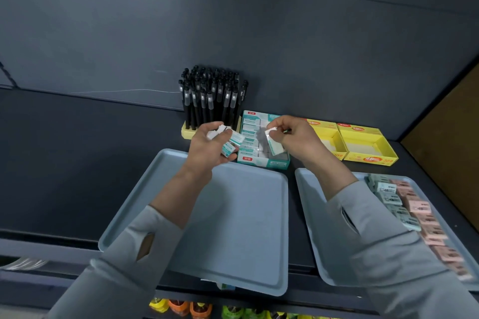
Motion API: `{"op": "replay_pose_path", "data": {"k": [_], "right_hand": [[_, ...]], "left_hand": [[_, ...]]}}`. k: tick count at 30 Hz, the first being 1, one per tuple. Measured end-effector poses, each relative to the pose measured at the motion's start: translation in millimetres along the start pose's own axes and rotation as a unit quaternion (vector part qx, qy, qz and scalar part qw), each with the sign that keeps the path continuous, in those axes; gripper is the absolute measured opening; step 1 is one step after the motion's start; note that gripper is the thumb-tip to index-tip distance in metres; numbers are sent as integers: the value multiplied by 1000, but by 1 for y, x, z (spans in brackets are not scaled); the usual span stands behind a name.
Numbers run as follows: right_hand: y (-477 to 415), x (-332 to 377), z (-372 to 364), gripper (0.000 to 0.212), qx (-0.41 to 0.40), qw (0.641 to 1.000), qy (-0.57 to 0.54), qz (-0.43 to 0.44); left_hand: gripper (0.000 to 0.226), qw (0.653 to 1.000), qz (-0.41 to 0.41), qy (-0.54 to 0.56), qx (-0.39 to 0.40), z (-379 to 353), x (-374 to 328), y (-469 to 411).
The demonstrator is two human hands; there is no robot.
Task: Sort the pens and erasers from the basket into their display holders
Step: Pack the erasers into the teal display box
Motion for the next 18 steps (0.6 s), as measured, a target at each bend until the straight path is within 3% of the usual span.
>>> {"op": "replay_pose_path", "data": {"k": [5, 11, 14, 18], "right_hand": [[0, -6, -7, 18, -13, 993, -109, -44], [10, -8, -25, 14, 58, 973, -198, -105], [11, -9, -21, 11, 37, 997, -35, -54], [12, 1, -25, 8, 9, 985, 168, 34]], "left_hand": [[27, 1000, 6, -5, -7, 7, -1, -1], [26, 1000, 10, -10, -3, 7, 0, -2], [26, 1000, 9, -9, 0, 8, 1, -2], [28, 1000, 10, -14, 2, 11, 2, -2]]}}
Point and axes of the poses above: each hand's wrist, its own y-axis away from the middle knuckle, its own z-axis out of the back of the hand, x = y × z, the point moved 5 cm from there along -y, towards the middle knuckle, and after that the axes turned 8 degrees about y, right-handed, at the moved point
